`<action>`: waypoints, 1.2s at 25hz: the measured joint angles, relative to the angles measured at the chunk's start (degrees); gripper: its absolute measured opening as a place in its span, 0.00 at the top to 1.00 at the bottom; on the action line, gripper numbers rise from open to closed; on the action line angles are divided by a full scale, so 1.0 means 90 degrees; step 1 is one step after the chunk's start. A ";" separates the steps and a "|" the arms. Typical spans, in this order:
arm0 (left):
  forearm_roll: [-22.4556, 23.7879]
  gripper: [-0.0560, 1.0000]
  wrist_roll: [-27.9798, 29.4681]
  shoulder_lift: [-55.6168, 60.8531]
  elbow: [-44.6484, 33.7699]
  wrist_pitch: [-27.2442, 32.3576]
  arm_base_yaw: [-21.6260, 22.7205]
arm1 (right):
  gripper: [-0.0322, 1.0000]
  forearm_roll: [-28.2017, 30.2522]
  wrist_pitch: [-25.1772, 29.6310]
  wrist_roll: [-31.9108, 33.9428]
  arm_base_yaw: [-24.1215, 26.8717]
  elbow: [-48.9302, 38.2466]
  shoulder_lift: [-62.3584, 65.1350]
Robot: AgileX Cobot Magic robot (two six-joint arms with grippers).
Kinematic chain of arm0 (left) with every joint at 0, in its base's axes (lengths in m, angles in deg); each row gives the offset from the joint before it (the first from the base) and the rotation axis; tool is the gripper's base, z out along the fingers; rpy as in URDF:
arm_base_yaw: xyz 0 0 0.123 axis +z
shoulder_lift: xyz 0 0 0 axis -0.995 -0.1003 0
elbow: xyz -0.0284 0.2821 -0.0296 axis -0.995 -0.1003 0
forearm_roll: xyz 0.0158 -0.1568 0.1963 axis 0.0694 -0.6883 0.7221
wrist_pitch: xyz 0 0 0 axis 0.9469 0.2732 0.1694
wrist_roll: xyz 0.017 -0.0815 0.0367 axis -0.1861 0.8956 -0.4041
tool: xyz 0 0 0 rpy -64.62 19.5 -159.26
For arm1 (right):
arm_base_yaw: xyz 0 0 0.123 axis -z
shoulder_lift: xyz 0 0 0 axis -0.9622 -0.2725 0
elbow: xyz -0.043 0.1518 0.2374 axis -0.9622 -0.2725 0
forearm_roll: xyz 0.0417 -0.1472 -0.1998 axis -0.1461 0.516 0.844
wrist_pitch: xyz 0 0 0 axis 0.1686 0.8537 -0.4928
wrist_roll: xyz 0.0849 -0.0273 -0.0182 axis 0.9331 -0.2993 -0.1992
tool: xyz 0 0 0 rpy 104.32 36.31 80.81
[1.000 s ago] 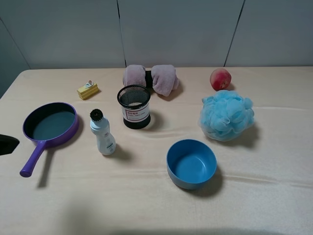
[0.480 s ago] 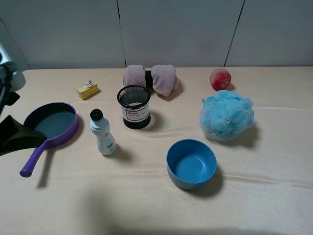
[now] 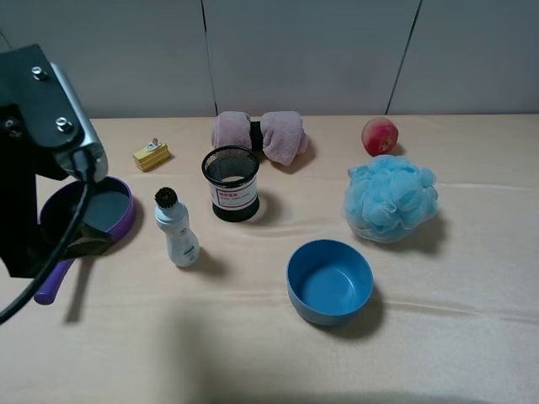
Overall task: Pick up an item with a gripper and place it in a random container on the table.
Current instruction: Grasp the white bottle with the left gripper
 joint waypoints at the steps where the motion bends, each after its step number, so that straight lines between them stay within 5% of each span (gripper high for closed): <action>1: 0.0067 0.11 0.0000 -0.0057 0.0000 -0.0023 -0.0043 | 0.30 0.0000 0.0000 0.0000 0.0000 0.0000 0.0000; 15: 0.0302 0.11 0.0012 -0.0204 0.0034 -0.0594 -0.0129 | 0.30 0.0000 0.0000 0.0000 0.0000 0.0000 0.0000; 30: -0.0017 0.11 0.0065 -0.2018 0.1154 -0.0557 -0.0129 | 0.30 -0.0005 0.0000 0.0000 0.0000 0.0000 0.0000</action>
